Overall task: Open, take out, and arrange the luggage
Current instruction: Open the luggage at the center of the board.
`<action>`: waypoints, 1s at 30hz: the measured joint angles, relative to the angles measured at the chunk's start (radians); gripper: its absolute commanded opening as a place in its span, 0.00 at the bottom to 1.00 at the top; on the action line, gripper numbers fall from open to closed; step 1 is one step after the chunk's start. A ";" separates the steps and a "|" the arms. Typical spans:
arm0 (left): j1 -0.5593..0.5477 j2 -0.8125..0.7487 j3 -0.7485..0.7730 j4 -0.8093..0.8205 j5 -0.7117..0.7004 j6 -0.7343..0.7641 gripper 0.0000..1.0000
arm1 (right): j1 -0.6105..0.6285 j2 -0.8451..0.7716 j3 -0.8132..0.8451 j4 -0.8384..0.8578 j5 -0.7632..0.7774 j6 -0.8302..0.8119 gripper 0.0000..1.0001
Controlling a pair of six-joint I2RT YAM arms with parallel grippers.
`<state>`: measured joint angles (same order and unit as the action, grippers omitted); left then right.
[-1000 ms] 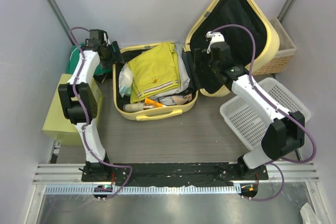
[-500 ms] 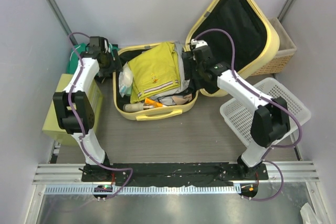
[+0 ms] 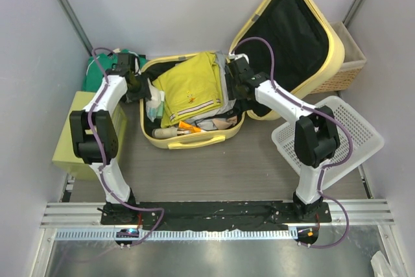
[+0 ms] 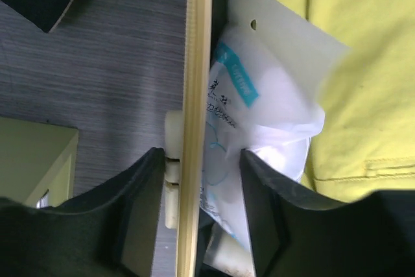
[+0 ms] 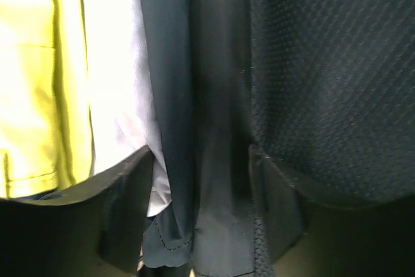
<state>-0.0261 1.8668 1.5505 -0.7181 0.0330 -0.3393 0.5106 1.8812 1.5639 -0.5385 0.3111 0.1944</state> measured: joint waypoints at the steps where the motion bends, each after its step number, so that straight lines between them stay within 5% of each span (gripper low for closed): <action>1: 0.000 0.005 -0.005 0.006 -0.003 0.000 0.41 | 0.000 0.005 0.004 -0.004 0.009 0.001 0.54; 5: 0.013 0.037 0.000 0.014 -0.014 -0.002 0.23 | -0.003 0.013 0.008 -0.012 0.029 0.001 0.49; 13: 0.017 0.083 0.054 -0.030 -0.024 0.010 0.15 | -0.024 0.042 0.043 -0.042 0.011 0.012 0.43; 26: 0.012 0.249 0.291 -0.050 -0.032 0.010 0.16 | -0.088 0.139 0.178 -0.045 -0.075 0.023 0.43; 30: 0.009 0.290 0.353 -0.059 -0.032 0.011 0.30 | -0.098 0.146 0.191 -0.045 -0.095 0.023 0.52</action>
<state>-0.0170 2.1563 1.9038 -0.7769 0.0010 -0.3286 0.4126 2.0274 1.7546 -0.5831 0.2161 0.2176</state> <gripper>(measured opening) 0.246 0.458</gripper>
